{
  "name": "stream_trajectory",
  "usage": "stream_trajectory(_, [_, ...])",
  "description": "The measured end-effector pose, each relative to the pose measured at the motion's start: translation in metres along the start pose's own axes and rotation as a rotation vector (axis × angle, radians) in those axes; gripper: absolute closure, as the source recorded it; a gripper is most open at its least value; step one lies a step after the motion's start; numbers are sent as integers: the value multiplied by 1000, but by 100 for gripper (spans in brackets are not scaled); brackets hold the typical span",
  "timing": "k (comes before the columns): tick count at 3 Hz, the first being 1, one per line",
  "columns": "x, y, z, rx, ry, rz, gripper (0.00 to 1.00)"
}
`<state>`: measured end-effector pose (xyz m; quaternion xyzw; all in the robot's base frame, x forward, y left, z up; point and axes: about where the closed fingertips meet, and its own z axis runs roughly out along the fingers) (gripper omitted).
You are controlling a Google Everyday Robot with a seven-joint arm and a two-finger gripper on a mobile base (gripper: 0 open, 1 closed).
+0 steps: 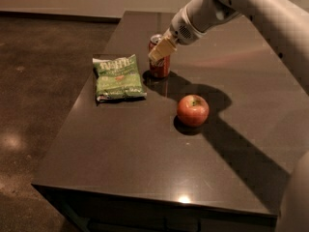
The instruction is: Move coke can near green jalapeno chip bag
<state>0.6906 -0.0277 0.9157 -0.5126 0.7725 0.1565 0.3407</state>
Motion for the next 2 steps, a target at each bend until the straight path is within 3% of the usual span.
stream_trajectory(1, [0,1,2,-4,1,-1,0])
stream_trajectory(2, [0,1,2,-4,1,-1,0])
